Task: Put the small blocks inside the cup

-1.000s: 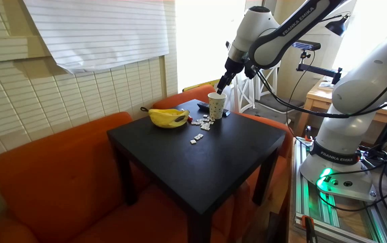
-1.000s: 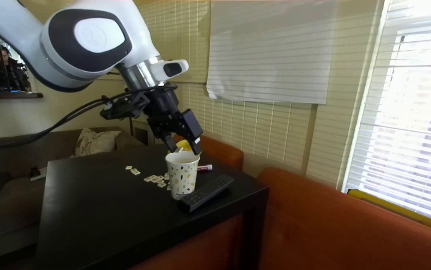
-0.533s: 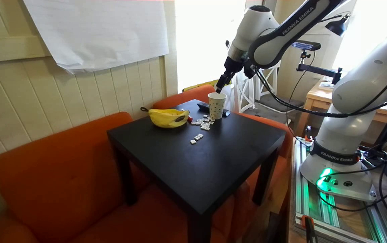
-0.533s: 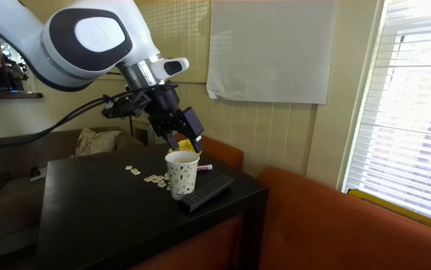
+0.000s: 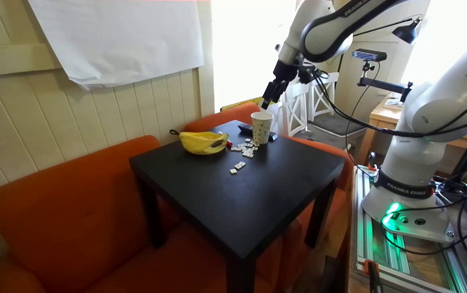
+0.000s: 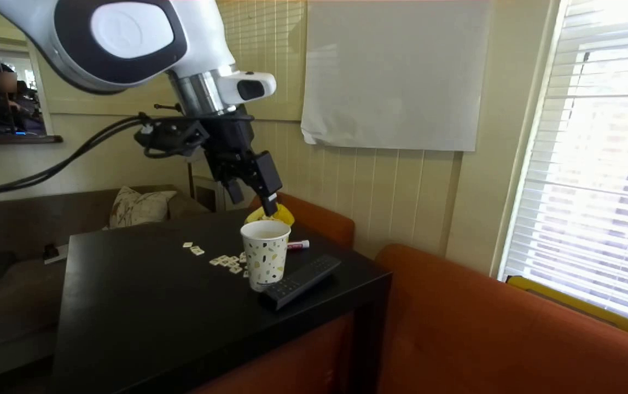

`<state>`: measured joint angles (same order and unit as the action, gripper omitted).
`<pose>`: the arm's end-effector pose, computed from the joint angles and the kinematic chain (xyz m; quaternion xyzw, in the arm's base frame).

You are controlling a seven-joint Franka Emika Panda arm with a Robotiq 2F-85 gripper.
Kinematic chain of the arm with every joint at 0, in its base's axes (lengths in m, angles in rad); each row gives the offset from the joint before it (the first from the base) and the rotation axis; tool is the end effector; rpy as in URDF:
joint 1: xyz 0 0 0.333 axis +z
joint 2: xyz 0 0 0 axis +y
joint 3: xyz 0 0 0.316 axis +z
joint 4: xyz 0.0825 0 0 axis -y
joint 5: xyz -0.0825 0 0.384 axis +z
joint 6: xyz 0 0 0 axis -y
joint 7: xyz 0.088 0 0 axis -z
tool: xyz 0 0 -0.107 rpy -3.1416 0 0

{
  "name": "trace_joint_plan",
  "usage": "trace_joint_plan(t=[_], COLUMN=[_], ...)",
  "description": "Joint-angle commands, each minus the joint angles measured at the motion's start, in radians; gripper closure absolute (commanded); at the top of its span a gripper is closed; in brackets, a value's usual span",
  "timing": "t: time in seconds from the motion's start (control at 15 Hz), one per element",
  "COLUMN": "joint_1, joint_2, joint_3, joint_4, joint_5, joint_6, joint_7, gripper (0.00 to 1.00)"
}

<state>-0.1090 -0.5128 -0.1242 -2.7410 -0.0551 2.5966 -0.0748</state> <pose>0.3821 -0.0881 0.4100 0.9817 -0.0550 0.1818 0.0150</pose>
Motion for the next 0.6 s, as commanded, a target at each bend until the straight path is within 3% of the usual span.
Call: trace_joint_plan(t=[0.0,0.4,0.47,0.53], joint_1=[0.034,-0.050,-0.032,-0.041], joint_2=[-0.219,-0.459,-0.373,-0.409], joint_3=[-0.103,-0.186,-0.164,-0.174], joint_4=[-0.023,0.030,0.031,0.035], joint_5=[0.098,0.060,0.069,0.067], joint_6=[-0.274,-0.726,-0.636,-0.681], joint_7=[-0.125,-0.228,-0.192,-0.204], gripper=[0.00,0.00,0.00,0.00])
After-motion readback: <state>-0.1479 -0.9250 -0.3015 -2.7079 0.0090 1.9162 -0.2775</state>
